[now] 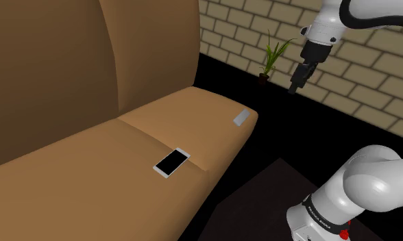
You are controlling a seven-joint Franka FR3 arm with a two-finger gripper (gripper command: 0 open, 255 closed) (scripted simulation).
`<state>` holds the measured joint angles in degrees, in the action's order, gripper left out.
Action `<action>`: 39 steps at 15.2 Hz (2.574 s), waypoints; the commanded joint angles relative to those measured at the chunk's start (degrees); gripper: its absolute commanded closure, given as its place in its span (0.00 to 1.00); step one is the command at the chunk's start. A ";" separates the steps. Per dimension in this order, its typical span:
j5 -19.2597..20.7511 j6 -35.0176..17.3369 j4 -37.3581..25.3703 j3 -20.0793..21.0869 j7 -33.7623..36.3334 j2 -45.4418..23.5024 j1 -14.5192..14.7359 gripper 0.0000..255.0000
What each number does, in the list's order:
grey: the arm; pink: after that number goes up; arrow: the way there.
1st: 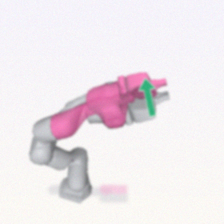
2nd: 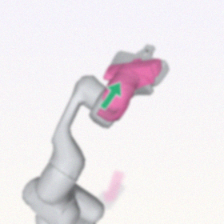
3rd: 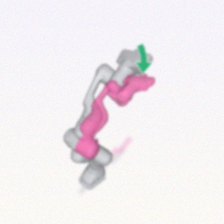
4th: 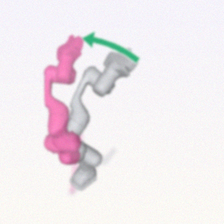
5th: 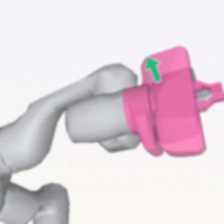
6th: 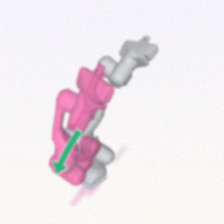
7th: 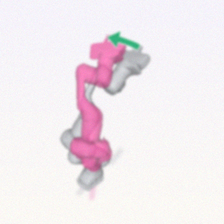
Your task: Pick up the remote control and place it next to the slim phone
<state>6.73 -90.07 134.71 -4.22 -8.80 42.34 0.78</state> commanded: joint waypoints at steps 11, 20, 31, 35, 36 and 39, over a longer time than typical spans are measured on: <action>-2.20 -24.03 6.51 -3.56 10.49 -12.11 -4.54 0.00; -6.91 -44.51 6.04 -7.48 16.92 -28.18 -7.02 0.00; -24.92 -63.39 -2.40 -10.63 15.50 -51.05 -9.39 0.00; -34.14 -67.71 -7.62 -8.77 12.87 -59.41 -12.75 0.00; -36.27 -68.64 -9.08 -8.05 12.32 -61.45 -13.85 0.00; -42.06 -71.14 -13.75 -5.77 11.01 -67.46 -17.31 0.00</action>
<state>-32.90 -159.96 122.41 -11.00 2.96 -22.87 -15.21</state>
